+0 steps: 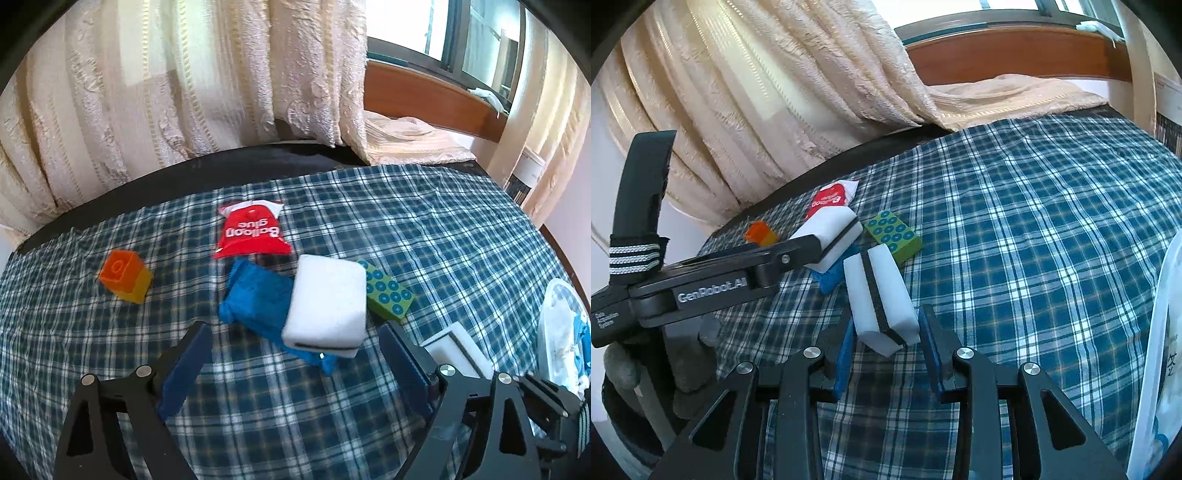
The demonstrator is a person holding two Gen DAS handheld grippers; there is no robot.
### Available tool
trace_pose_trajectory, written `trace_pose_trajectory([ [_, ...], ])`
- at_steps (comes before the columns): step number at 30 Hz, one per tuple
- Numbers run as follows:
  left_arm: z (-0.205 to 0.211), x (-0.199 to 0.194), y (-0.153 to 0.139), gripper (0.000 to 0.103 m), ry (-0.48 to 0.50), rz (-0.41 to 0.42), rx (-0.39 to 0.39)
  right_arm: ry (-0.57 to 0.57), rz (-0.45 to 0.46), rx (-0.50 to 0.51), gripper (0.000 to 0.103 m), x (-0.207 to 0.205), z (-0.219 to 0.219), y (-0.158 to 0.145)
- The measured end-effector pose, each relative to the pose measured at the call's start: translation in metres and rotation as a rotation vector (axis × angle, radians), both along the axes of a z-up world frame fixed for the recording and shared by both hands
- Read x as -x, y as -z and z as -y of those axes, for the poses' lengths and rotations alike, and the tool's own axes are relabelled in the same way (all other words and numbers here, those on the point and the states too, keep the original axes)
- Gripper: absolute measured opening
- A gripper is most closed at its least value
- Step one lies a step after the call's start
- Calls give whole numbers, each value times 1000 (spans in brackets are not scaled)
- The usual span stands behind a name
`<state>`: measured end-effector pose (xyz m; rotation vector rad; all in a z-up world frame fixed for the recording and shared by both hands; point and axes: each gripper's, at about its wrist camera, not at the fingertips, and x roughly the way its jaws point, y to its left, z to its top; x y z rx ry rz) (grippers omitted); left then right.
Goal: Organize objects
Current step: 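Grasp the black-striped white sponge with the right gripper while the left grasps the plain white sponge, then lift both white sponges and carry them toward the clear bowl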
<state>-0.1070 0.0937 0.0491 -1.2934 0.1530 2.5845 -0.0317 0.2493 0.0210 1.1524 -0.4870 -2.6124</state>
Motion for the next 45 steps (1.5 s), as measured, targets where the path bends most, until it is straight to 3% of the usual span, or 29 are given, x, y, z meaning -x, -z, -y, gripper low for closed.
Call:
trace_pose_trajectory([
  [6,-10,8,12,93,-3,-3,31,2,5,10,35,1,-3,2],
  [8,-11,9,14,85,-2,0,33,1,7,12,35,1,-3,3],
  [12,-10,11,19,79,-1,17,21,0,12,13,35,2,-3,6],
  [19,-9,9,19,52,14,17,8,-3,8,12,35,3,-4,6],
  [34,-17,-15,-7,51,75,-43,-26,60,-29,26,35,-16,-20,-7],
  [45,-33,-36,-17,51,126,-54,-28,202,-87,22,35,-53,-68,-30],
])
